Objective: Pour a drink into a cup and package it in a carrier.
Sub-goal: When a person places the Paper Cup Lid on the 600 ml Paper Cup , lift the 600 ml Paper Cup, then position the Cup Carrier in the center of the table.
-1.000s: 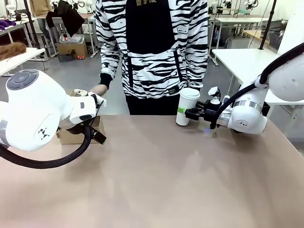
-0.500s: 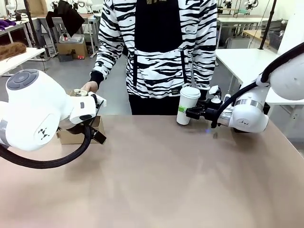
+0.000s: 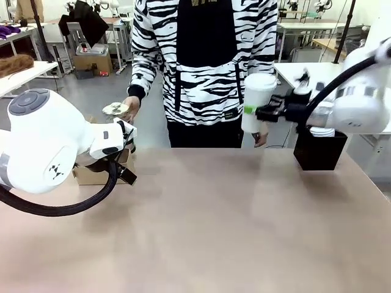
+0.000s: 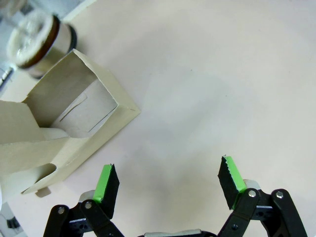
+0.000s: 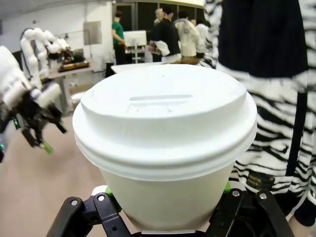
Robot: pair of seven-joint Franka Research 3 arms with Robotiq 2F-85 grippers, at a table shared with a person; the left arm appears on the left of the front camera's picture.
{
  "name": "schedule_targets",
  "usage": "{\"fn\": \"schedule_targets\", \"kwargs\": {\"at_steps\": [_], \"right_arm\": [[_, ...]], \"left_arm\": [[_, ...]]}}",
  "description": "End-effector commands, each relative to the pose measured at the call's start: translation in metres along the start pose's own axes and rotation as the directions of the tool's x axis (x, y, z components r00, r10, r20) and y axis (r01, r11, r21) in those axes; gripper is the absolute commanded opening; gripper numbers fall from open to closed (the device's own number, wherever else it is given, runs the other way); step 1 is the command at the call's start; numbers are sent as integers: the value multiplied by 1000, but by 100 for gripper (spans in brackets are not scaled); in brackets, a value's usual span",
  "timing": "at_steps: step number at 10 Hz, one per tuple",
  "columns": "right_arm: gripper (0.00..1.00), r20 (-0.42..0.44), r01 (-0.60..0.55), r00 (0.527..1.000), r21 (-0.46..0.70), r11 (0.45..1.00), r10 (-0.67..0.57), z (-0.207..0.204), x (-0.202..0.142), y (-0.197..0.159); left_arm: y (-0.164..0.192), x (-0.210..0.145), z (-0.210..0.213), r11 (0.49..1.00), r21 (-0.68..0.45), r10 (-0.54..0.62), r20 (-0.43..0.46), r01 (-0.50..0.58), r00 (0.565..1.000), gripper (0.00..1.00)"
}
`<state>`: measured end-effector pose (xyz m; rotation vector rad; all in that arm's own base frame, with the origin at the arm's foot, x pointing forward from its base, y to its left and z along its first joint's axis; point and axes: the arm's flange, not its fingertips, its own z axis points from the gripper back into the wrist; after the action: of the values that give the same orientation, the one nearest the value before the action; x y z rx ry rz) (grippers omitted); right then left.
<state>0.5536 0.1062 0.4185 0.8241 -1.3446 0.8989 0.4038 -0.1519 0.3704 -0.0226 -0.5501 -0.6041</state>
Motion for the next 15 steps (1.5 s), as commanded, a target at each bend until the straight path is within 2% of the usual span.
{"fn": "schedule_targets", "kwargs": {"at_steps": [1, 3, 4, 6, 7, 15], "right_arm": [[81, -25, 44, 999, -10, 999, -44, 34, 50, 41], [81, -29, 99, 995, 30, 995, -98, 59, 90, 73], [81, -58, 119, 991, 36, 992, -117, 66, 101, 89], [81, -39, 127, 991, 77, 989, -125, 73, 114, 107], [81, -34, 88, 996, 31, 996, -87, 65, 103, 91], [81, -34, 88, 996, 31, 996, -87, 65, 103, 91]], "left_arm": [[0, 0, 0, 1000, -2, 1, 1, -1, 1000, 100], [0, 0, 0, 1000, -2, 1, 1, -1, 1000, 100], [0, 0, 0, 1000, -2, 1, 1, -1, 1000, 100], [0, 0, 0, 1000, -2, 1, 1, -1, 1000, 100], [0, 0, 0, 1000, -2, 1, 1, -1, 1000, 100], [0, 0, 0, 1000, -2, 1, 1, -1, 1000, 100]]}}
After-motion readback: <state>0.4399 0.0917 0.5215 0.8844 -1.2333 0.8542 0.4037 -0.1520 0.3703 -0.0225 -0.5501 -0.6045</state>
